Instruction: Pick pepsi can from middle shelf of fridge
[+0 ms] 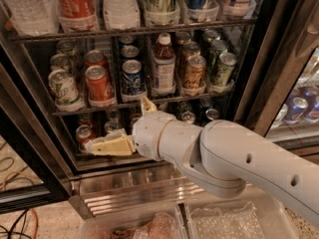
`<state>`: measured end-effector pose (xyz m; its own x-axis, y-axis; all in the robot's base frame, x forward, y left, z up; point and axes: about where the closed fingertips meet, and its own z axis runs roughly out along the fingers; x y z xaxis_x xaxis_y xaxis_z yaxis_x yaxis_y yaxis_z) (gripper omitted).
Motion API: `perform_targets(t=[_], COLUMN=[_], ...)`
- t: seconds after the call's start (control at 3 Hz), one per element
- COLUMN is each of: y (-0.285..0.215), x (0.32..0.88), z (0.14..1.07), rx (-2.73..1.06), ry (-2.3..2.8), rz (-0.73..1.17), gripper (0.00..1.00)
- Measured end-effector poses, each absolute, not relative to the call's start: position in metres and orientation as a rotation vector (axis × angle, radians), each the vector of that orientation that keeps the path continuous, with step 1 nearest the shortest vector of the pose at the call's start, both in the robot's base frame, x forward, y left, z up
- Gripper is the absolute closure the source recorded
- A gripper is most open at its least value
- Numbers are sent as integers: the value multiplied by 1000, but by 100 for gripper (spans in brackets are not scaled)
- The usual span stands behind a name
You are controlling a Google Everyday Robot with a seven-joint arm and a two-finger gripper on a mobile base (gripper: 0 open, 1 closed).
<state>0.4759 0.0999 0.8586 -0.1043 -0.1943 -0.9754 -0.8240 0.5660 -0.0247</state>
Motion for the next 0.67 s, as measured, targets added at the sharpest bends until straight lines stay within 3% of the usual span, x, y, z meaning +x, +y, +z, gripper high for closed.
perform_targets(t=[0.67], y=[112], x=[489], z=[856], rx=[-788], ry=[1606], rz=[679], gripper=[0])
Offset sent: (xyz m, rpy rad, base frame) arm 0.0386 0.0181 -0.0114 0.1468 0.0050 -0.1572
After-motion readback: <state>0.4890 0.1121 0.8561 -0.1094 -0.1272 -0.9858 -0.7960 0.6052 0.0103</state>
